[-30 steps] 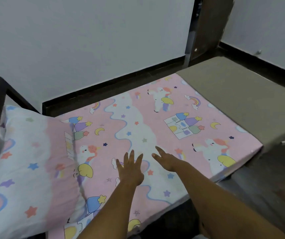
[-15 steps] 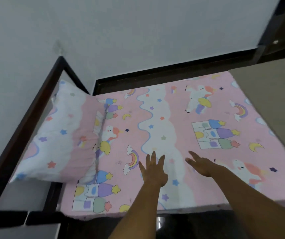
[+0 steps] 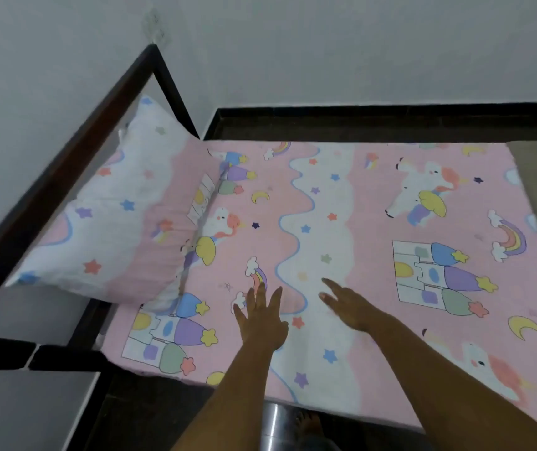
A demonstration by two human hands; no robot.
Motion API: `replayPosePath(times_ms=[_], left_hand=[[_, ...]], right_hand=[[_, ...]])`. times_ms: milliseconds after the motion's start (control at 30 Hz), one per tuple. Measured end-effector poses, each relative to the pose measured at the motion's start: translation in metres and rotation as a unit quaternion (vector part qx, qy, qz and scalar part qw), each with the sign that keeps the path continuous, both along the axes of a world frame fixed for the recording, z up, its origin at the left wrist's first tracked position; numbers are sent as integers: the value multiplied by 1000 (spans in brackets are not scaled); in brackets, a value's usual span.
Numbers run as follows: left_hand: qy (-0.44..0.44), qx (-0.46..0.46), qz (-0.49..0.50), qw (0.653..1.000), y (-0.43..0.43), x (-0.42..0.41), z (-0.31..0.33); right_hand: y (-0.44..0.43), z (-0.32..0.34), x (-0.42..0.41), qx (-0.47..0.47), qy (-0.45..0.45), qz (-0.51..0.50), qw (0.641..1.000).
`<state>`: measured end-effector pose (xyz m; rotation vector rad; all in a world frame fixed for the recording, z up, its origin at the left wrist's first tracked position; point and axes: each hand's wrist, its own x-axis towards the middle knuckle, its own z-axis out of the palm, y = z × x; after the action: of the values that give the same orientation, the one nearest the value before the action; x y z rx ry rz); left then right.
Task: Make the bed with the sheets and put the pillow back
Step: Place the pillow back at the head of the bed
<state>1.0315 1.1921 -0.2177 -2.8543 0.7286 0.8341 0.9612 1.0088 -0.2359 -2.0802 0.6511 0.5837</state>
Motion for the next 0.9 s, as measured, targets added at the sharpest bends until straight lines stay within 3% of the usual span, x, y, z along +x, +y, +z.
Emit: replayPosePath(times_ms=[100,200,300,400,500,633,700,800,900], left_hand=[[-14,-9,-7,1000,-9,12,-27],[-28,-6,-5,1000,-26,35,-63],[-35,-28,13,999,-49,58,-112],[-66,-55,2,996,-70,74,-170],[-85,-66,-12,994,-76,81,-220],[-93,-98,3,991,-45,71,-265],[-119,-122,39,985,-19,57,-272],[-134,-111,130,976,18,41,-270],[-135,-76,190,969,49,38,-263]], right_hand=[[-28,-27,20,9,-53,-150,987],[-61,-68,47,-37,-91,-155,983],[-89,-126,69,-129,-100,-64,985],[-103,-181,94,-255,-122,67,957],[-98,-222,115,-293,-100,170,935],[-60,-261,117,-335,-171,245,894],[-26,-273,105,-333,-212,271,878],[32,-274,68,-257,-285,361,850],[65,-261,32,-171,-332,482,792]])
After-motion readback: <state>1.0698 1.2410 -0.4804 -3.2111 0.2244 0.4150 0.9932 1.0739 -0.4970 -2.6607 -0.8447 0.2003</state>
